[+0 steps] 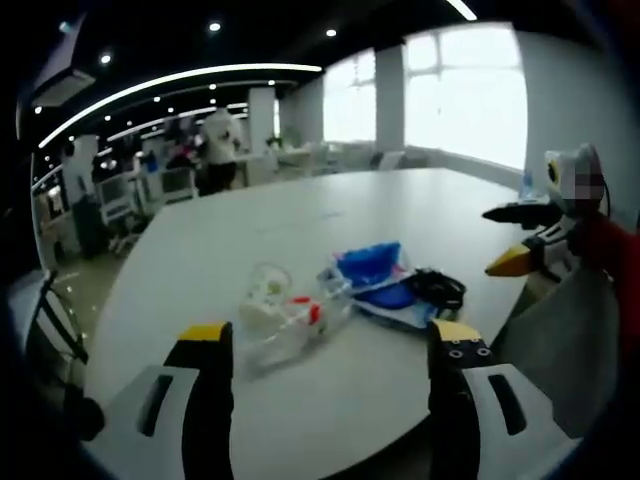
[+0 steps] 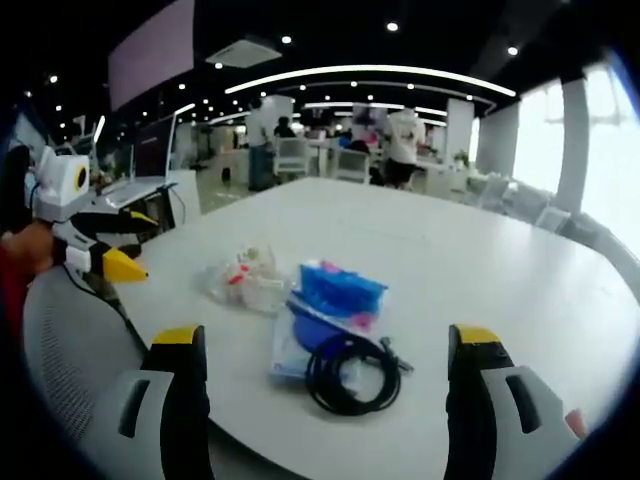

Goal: Arrange the tabletop items into an orderly group along one side of the table until the central work area is clear of visible clutter.

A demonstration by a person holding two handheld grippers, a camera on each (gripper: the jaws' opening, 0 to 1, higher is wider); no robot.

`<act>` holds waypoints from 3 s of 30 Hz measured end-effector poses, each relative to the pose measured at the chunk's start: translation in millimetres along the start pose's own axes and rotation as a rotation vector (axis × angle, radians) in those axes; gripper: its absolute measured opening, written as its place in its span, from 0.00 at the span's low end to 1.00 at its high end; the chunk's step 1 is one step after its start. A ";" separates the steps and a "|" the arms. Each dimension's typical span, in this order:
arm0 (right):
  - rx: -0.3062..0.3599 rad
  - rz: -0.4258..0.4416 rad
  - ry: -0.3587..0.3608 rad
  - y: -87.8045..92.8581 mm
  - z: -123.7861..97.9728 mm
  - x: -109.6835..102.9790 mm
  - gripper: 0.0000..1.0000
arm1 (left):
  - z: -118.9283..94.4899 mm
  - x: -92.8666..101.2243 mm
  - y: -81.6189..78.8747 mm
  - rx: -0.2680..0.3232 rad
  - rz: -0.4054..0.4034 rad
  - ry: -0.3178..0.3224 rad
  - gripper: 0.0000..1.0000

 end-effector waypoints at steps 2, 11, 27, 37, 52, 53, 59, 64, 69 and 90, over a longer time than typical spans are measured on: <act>-0.001 -0.001 0.000 0.0 0.1 0.0 0.99 | -0.4 -0.3 -0.7 0.005 0.000 -0.002 0.76; -0.006 -0.006 -0.001 0.7 0.3 -0.7 0.99 | -0.9 -0.5 -0.7 0.005 -0.001 -0.003 0.75; -0.014 -0.011 -0.004 1.7 0.5 -1.8 0.97 | -0.5 1.1 0.6 -0.001 -0.002 0.007 0.75; -0.023 -0.017 -0.006 3.0 0.6 -2.4 0.97 | -0.8 1.2 1.0 -0.004 -0.003 0.007 0.75; -0.032 -0.025 -0.008 4.2 2.0 -3.4 0.97 | -0.2 1.4 1.2 -0.006 -0.002 0.011 0.74; -0.033 -0.026 -0.008 4.3 2.2 -3.3 0.97 | -0.1 1.4 1.2 -0.006 -0.001 0.011 0.74; -0.038 -0.031 -0.011 5.0 2.9 -3.9 0.97 | 0.1 1.3 1.5 -0.008 -0.002 0.012 0.74; -0.043 -0.033 -0.014 5.6 3.4 -4.3 0.97 | 0.9 1.7 2.2 -0.014 -0.003 0.014 0.74; -0.047 -0.036 -0.017 6.0 3.9 -4.7 0.97 | 1.6 1.7 2.4 -0.016 -0.002 0.016 0.74; -0.045 -0.020 -0.042 4.9 3.9 -7.2 0.98 | 0.8 0.8 3.4 -0.019 -0.001 0.014 0.73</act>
Point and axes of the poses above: the point that each gripper's makers call its tool centre point, and the gripper's own axes: z roughly forward along the fingers, x roughly to its right, y roughly out of its underside, the point moved 3 cm from there along -z, roughly backward along the fingers, and after that the axes turned 8 degrees about -x, right-handed, at the moved point
